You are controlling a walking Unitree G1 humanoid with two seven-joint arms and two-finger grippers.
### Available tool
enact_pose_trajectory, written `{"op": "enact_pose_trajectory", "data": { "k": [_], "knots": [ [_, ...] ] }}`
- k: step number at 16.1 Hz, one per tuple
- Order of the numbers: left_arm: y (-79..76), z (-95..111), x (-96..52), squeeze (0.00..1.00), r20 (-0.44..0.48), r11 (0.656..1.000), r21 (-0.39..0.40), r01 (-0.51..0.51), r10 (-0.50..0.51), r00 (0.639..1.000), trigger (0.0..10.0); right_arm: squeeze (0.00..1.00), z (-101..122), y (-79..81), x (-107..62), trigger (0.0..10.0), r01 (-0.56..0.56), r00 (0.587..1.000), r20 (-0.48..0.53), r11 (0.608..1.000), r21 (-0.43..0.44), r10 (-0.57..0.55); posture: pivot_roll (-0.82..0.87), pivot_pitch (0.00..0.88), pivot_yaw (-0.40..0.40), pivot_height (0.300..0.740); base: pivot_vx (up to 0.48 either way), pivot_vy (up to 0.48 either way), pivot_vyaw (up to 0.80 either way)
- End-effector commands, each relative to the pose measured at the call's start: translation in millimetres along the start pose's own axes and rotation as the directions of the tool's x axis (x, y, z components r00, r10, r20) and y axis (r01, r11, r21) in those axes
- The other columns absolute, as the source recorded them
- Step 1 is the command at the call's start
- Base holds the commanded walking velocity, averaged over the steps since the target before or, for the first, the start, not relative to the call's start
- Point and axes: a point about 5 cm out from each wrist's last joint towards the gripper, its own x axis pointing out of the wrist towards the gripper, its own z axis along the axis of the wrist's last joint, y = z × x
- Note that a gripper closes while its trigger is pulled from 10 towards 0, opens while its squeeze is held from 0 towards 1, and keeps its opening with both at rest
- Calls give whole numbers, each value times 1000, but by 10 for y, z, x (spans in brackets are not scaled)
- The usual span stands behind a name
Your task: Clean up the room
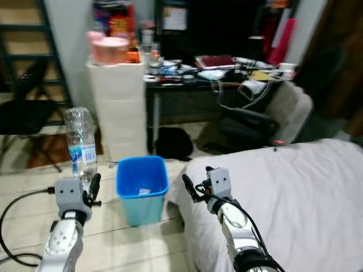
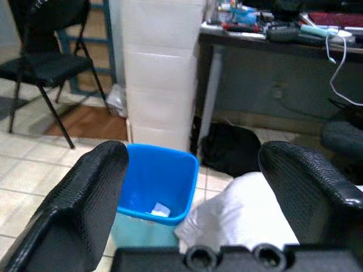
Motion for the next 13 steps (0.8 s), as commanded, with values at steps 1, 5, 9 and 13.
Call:
{"op": "enact_pose_trajectory", "data": {
  "k": [1,5,9,13],
  "knots": [
    [90,47,10,0,24,1000,12,-28,28,999,10000,0,31,69,54,10000,-21,1000,4,1000,2,21,167,0,-70,740,431,0,0],
    [93,17,1,0,10,999,3,-34,34,999,10000,0,22,74,52,10000,-33,999,-2,999,0,33,168,0,-71,740,431,0,0],
    [100,11,8,0,7,999,12,-32,32,999,10000,0,15,76,51,10000,-33,999,-6,999,-1,33,166,0,-70,740,431,0,0],
    [104,-8,11,0,-5,999,3,-34,34,999,10000,0,12,78,50,10000,-39,999,-7,999,-1,39,167,0,-69,740,431,0,0]
  ]
}}
